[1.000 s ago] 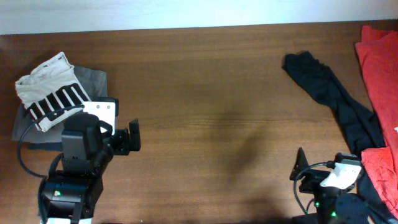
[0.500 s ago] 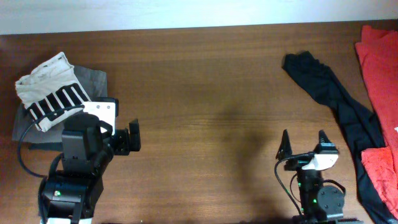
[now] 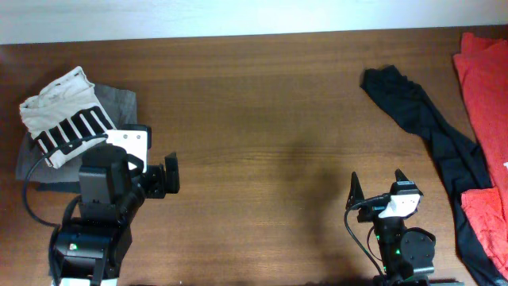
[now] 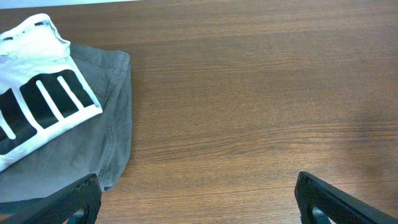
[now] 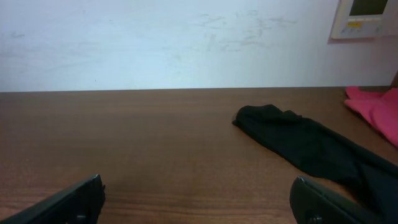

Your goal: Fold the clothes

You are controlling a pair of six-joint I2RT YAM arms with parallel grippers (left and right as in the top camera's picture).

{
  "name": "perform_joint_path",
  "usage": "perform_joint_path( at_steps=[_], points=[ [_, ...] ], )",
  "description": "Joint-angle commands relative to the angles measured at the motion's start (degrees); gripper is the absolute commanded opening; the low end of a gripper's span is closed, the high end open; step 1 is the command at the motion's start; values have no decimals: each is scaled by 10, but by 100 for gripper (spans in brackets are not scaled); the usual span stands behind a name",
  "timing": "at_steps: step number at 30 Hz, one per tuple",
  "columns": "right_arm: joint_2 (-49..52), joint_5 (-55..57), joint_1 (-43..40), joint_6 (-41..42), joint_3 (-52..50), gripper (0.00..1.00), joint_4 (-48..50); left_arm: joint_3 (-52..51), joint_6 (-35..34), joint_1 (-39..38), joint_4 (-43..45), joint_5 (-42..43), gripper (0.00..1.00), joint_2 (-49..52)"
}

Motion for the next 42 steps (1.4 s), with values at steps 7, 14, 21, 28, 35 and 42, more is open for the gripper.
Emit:
perform_joint_path(
  at_steps=[7, 14, 21, 28, 35, 42],
  points=[
    [-4, -7, -5, -2, -3, 99, -5, -3, -5, -2, -1, -8, 99, -2],
    [-4, -7, -5, -2, -3, 99, -5, -3, -5, -2, -1, -8, 99, -2],
    [-4, -7, -5, -2, -3, 99, -5, -3, -5, -2, -1, -8, 99, -2],
    [-4, -7, -5, -2, -3, 99, -5, -5, -5, -2, -2, -8, 99, -30],
    [-4, -7, -5, -2, -3, 99, -5, -61, -2, -2, 0, -14, 99, -106],
    [-4, -7, -5, -2, -3, 99, -5, -278, -2, -2, 95, -25, 99, -275]
  ],
)
